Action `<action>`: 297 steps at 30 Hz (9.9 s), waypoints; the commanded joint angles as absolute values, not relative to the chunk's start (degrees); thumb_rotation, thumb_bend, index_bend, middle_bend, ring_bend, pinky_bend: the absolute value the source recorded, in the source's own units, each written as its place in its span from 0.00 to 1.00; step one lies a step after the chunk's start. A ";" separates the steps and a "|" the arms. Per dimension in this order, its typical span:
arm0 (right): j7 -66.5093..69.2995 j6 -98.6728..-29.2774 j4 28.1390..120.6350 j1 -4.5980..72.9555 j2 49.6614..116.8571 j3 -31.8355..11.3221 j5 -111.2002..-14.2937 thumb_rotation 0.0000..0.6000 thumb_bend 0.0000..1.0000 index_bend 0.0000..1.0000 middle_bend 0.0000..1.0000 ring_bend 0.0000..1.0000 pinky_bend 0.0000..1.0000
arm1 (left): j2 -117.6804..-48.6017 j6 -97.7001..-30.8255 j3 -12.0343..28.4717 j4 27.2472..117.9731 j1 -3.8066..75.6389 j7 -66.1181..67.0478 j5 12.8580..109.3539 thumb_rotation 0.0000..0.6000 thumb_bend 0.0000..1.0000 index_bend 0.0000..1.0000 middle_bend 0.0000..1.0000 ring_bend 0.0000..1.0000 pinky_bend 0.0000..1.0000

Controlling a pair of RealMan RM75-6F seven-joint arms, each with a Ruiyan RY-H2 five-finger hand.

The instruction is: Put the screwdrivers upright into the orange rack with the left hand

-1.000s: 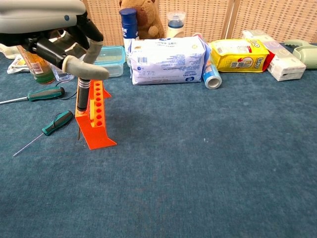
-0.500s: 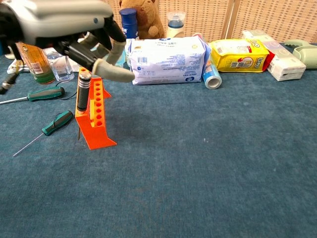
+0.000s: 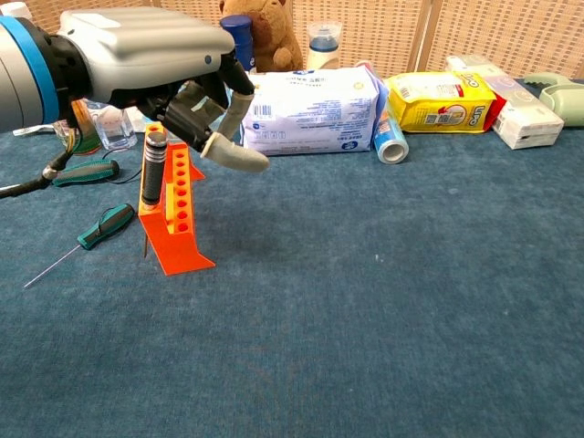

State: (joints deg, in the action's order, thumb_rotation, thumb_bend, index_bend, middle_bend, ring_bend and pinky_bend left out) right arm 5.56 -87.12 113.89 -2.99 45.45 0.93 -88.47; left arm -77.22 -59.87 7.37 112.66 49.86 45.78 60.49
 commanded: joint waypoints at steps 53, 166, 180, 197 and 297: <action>3.47 -86.39 114.50 -2.77 46.14 1.04 -88.21 1.00 0.00 0.07 0.12 0.12 0.04 | -55.35 -69.03 5.33 114.84 36.11 28.87 59.79 0.49 0.03 0.00 0.00 0.08 0.48; 8.19 -84.91 112.85 -2.36 44.47 1.09 -86.95 1.00 0.00 0.07 0.16 0.15 0.04 | -101.71 -53.12 21.43 57.43 43.21 26.96 30.74 1.00 0.38 0.40 0.90 1.00 1.00; 8.62 -85.22 112.80 -2.51 44.35 1.22 -87.47 1.00 0.00 0.07 0.16 0.15 0.04 | -101.81 -53.43 21.35 58.08 43.12 29.61 28.52 1.00 0.44 0.56 0.90 1.00 1.00; 7.84 -85.29 112.99 -2.54 44.62 1.30 -87.64 1.00 0.00 0.07 0.16 0.15 0.04 | -88.23 -62.17 21.36 83.44 38.41 27.88 35.75 1.00 0.44 0.58 0.90 1.00 1.00; 5.25 -85.54 113.75 -2.77 45.39 1.59 -87.85 1.00 0.00 0.07 0.16 0.15 0.04 | -49.98 -60.49 12.27 127.74 24.96 -19.32 69.12 1.00 0.44 0.59 0.90 1.00 1.00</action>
